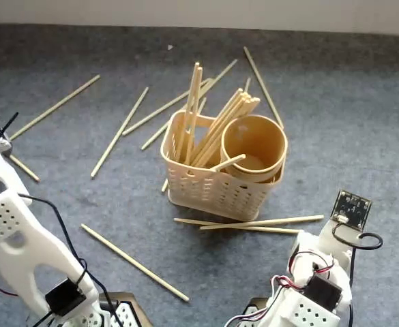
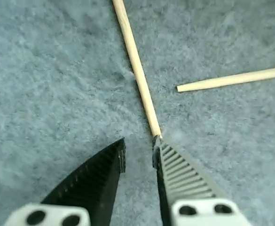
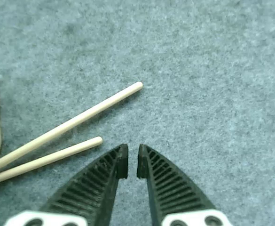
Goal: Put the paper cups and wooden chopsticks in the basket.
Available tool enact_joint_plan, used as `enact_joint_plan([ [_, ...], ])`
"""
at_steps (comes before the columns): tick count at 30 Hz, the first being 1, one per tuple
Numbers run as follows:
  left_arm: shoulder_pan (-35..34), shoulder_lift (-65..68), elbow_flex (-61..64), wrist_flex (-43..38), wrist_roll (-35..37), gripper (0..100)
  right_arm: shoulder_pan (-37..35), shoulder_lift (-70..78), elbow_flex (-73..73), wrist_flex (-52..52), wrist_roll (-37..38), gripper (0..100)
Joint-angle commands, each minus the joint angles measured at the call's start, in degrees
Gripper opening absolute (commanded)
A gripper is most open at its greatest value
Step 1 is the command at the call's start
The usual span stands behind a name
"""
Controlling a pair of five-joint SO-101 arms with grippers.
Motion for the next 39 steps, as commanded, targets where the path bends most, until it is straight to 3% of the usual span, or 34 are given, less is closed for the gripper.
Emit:
enact_joint_plan([
  [1, 1.54, 0.48, -0.22, -0.79, 0.7, 13, -0.13, -0.13, 8.57, 0.31, 0.35, 5.6],
  [16, 1.36, 4.44, -1.71, -8.0, 0.7, 13, -0.13, -0.13, 8.57, 0.31, 0.35, 5.6],
  [28, 4.09, -2.86, -22.29, 15.65, 0.62, 13, -0.13, -0.13, 8.57, 0.31, 0.35, 5.6],
  [36, 5.23, -1.19, -20.79, 16.0, 0.7, 13, -0.13, -0.13, 8.57, 0.31, 0.35, 5.6],
  [39, 4.79, 2.33, -20.88, 13.8, 0.7, 19, -0.13, -0.13, 8.57, 0.31, 0.35, 5.6],
])
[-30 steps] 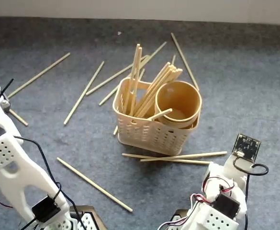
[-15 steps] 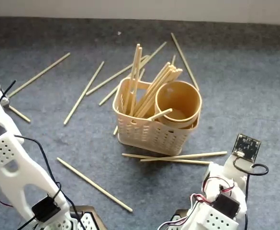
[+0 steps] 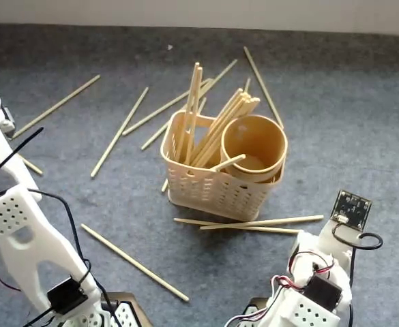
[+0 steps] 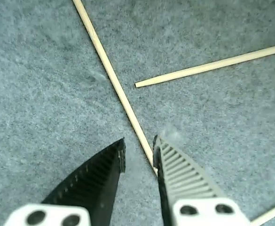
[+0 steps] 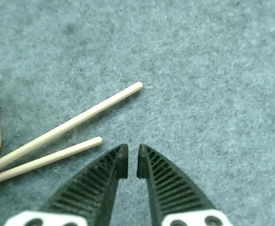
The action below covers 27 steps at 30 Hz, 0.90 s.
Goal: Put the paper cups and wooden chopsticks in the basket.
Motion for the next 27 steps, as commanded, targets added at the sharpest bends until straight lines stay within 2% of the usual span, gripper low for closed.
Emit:
enact_joint_plan([
  [1, 0.48, 1.8, -0.66, -2.37, 0.44, 21, -0.13, -0.13, 8.57, 0.31, 0.35, 5.6],
  [13, -2.07, 9.98, -0.66, -3.16, 0.09, 22, -0.13, -0.13, 8.57, 0.31, 0.35, 5.6],
  [19, -1.98, 14.46, -0.57, -6.51, 0.09, 22, -0.13, -0.13, 8.57, 0.31, 0.35, 5.6],
  [22, -1.01, 17.63, -0.66, -8.44, 0.0, 16, -0.13, -0.13, 8.57, 0.31, 0.35, 5.6],
  [26, -0.66, 18.86, -0.66, -10.2, 0.0, 0, -0.13, -0.13, 8.57, 0.31, 0.35, 5.6],
  [27, -0.66, 18.51, -0.66, -9.93, 0.0, 1, -0.13, -0.13, 8.57, 0.31, 0.35, 5.6],
])
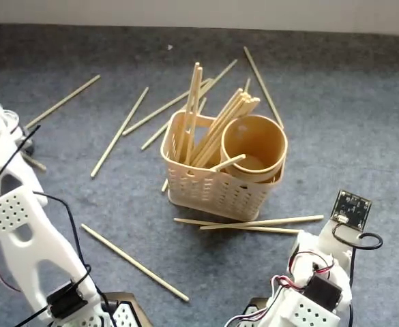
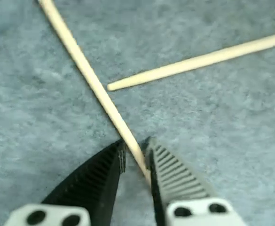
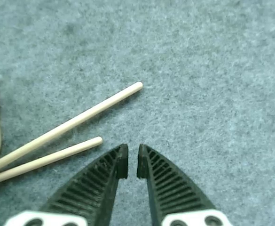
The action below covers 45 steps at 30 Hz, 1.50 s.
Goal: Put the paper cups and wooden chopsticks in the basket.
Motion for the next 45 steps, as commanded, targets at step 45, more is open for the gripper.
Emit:
enact_joint_plan([
  [45, 66.59, -86.81, 5.93, 15.91, -7.12, 0, -0.13, -0.13, 8.57, 0.31, 0.35, 5.6],
])
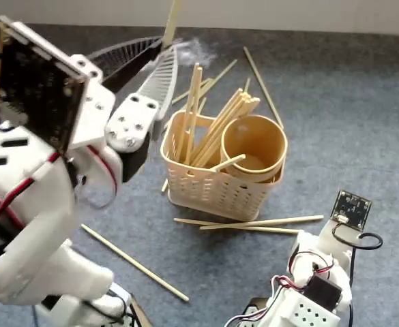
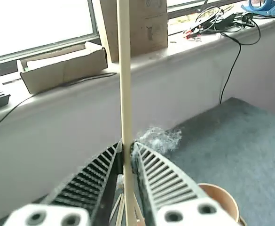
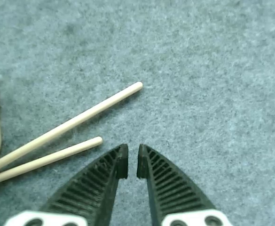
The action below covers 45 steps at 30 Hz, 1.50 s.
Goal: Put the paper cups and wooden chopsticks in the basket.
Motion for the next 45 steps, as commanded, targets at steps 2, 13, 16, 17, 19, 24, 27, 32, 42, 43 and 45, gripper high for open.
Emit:
enact_joint_plan([
  [2, -0.75, -14.46, 33.89, -0.53, -0.7, 0, -0.13, -0.13, 8.57, 0.31, 0.35, 5.6],
  [13, -5.23, -40.4, 119.69, -77.1, -8.97, 0, -0.13, -0.13, 8.57, 0.31, 0.35, 5.6],
  [16, -4.88, -38.73, 117.32, -76.31, -8.97, 0, -0.13, -0.13, 8.57, 0.31, 0.35, 5.6],
  [17, -4.88, -37.76, 117.05, -76.04, -8.97, 0, -0.13, -0.13, 8.57, 0.31, 0.35, 5.6],
  [19, -4.88, -36.44, 117.58, -75.69, -8.97, 0, -0.13, -0.13, 8.57, 0.31, 0.35, 5.6],
  [24, -4.97, -35.74, 121.71, -75.87, -8.97, 1, -0.13, -0.13, 8.57, 0.31, 0.35, 5.6],
  [27, -5.23, -35.74, 123.38, -75.6, -8.26, 7, -0.13, -0.13, 8.57, 0.31, 0.35, 5.6],
  [32, -6.37, -35.82, 124.26, -75.6, -3.52, 18, -0.13, -0.13, 8.57, 0.31, 0.35, 5.6],
  [42, -22.2, -44.88, 108.09, -65.05, 1.93, 17, -0.13, -0.13, 8.57, 0.31, 0.35, 5.6],
  [43, -25.45, -45.14, 105.63, -63.47, 3.69, 16, -0.13, -0.13, 8.57, 0.31, 0.35, 5.6],
  [45, -32.13, -44.44, 101.85, -60.84, 6.86, 15, -0.13, -0.13, 8.57, 0.31, 0.35, 5.6],
])
